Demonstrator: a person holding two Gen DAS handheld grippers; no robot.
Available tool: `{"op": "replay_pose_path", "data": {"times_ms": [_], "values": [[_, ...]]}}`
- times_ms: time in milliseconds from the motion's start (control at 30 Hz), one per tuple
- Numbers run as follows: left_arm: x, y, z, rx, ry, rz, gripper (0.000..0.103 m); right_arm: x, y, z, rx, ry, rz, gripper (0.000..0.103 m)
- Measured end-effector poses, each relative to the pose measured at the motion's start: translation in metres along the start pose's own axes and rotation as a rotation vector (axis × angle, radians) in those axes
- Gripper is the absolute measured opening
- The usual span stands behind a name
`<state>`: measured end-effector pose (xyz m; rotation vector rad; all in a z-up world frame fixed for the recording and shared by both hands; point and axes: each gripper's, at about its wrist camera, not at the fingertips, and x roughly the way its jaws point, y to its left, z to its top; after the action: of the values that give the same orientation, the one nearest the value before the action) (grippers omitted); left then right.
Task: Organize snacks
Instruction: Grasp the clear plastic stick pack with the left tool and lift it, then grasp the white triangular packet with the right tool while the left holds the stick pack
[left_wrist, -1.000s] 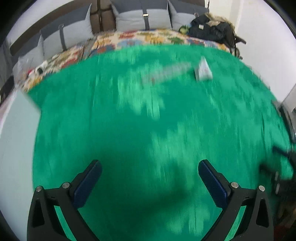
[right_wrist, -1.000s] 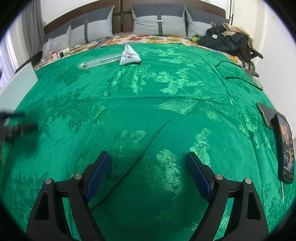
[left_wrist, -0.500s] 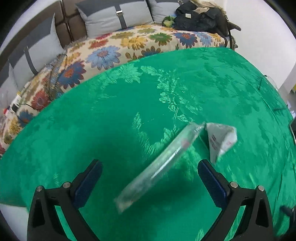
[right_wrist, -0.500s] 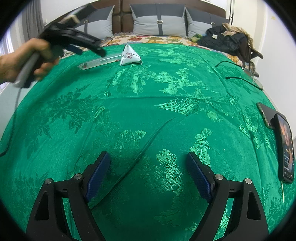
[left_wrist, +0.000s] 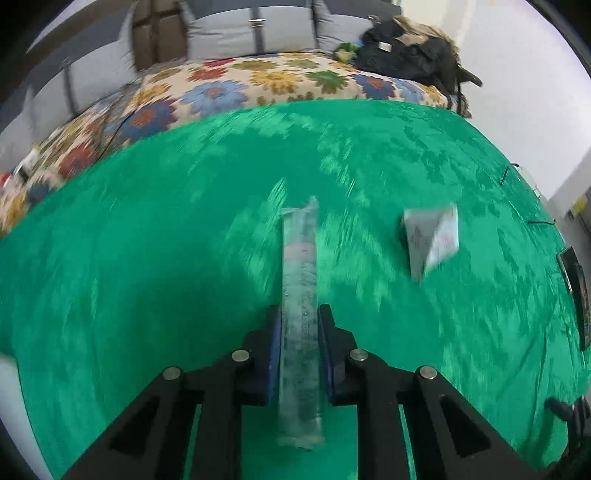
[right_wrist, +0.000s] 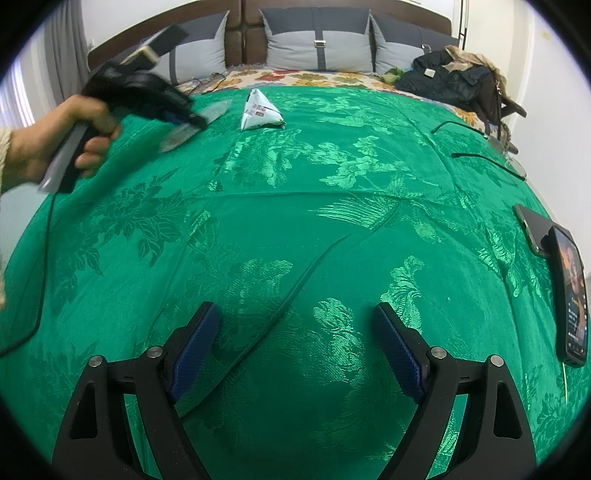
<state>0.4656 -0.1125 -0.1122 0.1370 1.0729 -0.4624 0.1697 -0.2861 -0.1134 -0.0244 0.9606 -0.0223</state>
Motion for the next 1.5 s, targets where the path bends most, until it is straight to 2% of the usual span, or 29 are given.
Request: {"op": "replay_pose_path", "data": {"times_ms": [167,367,500,567,667,700,733,767,833,900,967,1500], "values": [[-0.05,0.027,-0.076,-0.181,-0.009,0.002,0.018,0.0,0.0,0.0,0.0,0.0,0.0,0.088],[-0.114,0.034,-0.168,-0.273,-0.014,0.026,0.018,0.0,0.001,0.0,0.0,0.0,0.0,0.088],[-0.126,0.028,-0.201,-0.271,-0.038,0.082,0.019,0.0,0.001,0.0,0.0,0.0,0.0,0.088],[-0.123,0.028,-0.211,-0.304,-0.062,0.092,0.02,0.0,0.0,0.0,0.0,0.0,0.0,0.088],[-0.117,0.03,-0.217,-0.337,-0.117,0.088,0.048,0.0,0.0,0.0,-0.001,0.0,0.001,0.088],[-0.117,0.029,-0.217,-0.33,-0.139,0.117,0.071,0.0,0.0,0.0,-0.001,0.0,0.001,0.088],[-0.115,0.028,-0.216,-0.323,-0.135,0.163,0.088,0.0,0.001,0.0,-0.001,0.0,0.001,0.088],[-0.11,0.026,-0.216,-0.311,-0.123,0.213,0.09,0.0,0.001,0.0,-0.001,0.0,0.001,0.088],[-0.106,0.023,-0.216,-0.258,-0.122,0.268,0.093,0.0,0.001,0.0,-0.001,0.0,0.0,0.088],[-0.106,0.021,-0.217,-0.228,-0.129,0.297,0.098,0.0,0.0,0.0,-0.001,0.001,0.0,0.088],[-0.106,0.027,-0.221,-0.257,-0.133,0.292,0.103,-0.001,0.001,0.0,-0.001,0.0,0.0,0.088],[-0.102,0.031,-0.225,-0.266,-0.148,0.284,0.103,-0.002,0.001,-0.001,0.002,0.003,0.003,0.089]]}}
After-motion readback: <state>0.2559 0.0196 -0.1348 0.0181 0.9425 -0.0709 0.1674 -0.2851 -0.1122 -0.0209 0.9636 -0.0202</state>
